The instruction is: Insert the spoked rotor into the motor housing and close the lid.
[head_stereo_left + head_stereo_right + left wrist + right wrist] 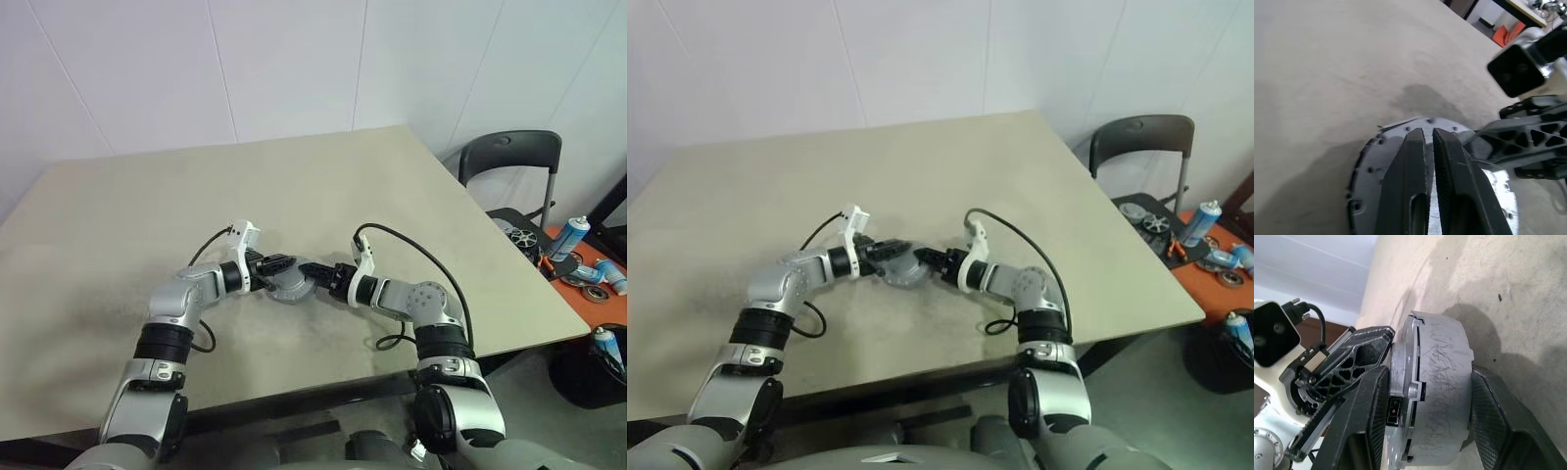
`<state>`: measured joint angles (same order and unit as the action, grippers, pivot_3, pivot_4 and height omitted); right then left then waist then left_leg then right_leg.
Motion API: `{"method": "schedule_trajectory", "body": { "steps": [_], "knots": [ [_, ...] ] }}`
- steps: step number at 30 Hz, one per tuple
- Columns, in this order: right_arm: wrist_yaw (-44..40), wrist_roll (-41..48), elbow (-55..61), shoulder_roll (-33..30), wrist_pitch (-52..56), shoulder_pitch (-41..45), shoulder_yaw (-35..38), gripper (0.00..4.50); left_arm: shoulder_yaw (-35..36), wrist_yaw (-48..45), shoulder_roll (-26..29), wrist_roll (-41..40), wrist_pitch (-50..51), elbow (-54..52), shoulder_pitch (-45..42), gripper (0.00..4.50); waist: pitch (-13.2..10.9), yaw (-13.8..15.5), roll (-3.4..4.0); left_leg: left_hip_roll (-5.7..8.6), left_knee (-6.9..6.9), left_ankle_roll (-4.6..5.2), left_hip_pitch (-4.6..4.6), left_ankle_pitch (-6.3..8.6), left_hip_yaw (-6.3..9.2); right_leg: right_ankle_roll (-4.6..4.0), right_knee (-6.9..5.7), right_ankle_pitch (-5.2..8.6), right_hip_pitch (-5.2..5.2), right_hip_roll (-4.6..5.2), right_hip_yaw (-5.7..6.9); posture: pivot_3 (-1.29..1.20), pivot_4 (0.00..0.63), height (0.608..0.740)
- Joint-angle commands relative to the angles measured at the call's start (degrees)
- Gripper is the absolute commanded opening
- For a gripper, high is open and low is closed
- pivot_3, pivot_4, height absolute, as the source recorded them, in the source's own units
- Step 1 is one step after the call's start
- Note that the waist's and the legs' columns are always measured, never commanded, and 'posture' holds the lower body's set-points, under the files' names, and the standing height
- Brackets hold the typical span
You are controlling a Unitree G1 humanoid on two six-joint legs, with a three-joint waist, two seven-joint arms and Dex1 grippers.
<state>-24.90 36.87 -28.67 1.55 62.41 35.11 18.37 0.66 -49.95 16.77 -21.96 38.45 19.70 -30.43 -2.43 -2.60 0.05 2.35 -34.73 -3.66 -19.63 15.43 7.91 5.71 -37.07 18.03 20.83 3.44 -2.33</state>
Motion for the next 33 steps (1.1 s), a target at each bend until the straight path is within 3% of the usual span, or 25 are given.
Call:
{"method": "schedule_trajectory", "body": {
  "steps": [1,16,21,25,33],
  "knots": [
    [3.2,-1.7,-4.0,1.7,-0.6,0.6,-1.2,1.98,-2.7,-0.7,-0.5,0.1,2.2,-0.3,1.5,0.33,0.0,-0.2,0.00,-0.01,-0.01,0.00,0.00,0.00,0.00,0.00,-0.02,0.00,0.00,-0.01,0.00,0.00,0.000,0.740],
    [4.9,-0.8,-5.3,2.7,-2.7,1.2,0.5,1.98,-0.9,-0.3,0.4,-1.6,4.1,-3.6,1.1,0.33,0.0,-1.4,0.01,-0.10,-0.02,0.00,0.09,0.00,0.00,-0.03,-0.07,-0.02,-0.01,-0.21,-0.11,0.00,0.000,0.740],
    [5.3,-0.7,-5.3,2.6,-2.8,0.8,0.5,1.98,9.7,3.6,0.4,-10.7,8.5,-8.9,-4.8,0.33,-0.1,-1.4,-0.08,-0.10,-0.06,0.00,-0.01,0.00,0.00,-0.02,-0.08,-0.03,0.07,-0.19,-0.11,0.00,0.000,0.740],
    [5.1,-0.2,-5.2,2.7,-3.1,0.6,0.7,1.98,18.5,7.9,2.1,-18.9,12.7,-13.3,-8.2,0.33,-0.1,-1.6,-0.11,-0.19,-0.31,-0.02,-0.74,-0.02,0.05,-0.02,-0.29,-0.11,0.80,-0.23,-0.17,0.00,0.000,0.740],
    [6.1,0.4,-5.9,2.7,-2.9,0.4,1.5,1.95,23.3,12.8,8.1,-23.1,16.6,-18.6,-3.1,0.33,-0.1,-1.5,-0.04,-0.13,-0.32,-0.03,-0.67,-0.02,0.04,-0.03,-0.29,-0.11,0.73,-0.23,-0.21,0.00,0.000,0.740]
  ]
}}
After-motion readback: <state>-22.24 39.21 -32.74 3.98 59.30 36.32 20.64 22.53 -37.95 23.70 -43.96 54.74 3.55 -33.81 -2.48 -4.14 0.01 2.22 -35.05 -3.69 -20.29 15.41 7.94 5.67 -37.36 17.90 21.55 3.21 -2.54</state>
